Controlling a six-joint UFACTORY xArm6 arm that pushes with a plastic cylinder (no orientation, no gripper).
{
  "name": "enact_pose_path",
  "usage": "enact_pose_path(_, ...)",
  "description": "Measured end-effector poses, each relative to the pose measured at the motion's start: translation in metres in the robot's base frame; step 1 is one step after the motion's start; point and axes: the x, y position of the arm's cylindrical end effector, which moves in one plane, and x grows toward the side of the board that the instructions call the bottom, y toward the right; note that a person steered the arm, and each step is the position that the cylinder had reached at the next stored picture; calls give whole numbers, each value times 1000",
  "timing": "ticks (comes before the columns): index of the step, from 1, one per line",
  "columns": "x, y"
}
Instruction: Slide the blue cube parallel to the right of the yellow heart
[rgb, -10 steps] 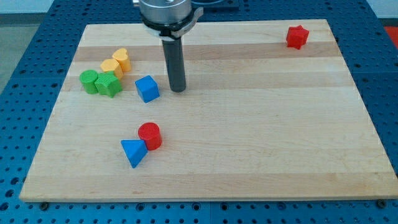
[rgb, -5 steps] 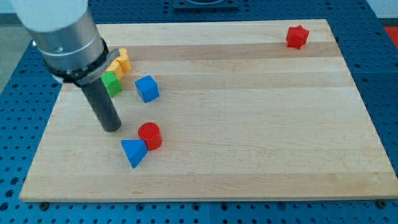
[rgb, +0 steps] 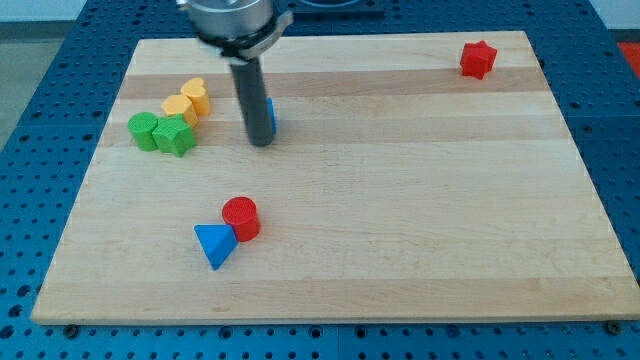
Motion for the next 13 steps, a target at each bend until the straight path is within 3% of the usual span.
enact_pose_path(1, -48, 34)
enact_pose_path(2, -66, 47)
enact_pose_path(6, 38, -8)
enact_pose_path(7, 0, -25)
enact_pose_path(9, 0, -27)
enact_pose_path(11, -38, 16)
enact_pose_path(13, -37, 10)
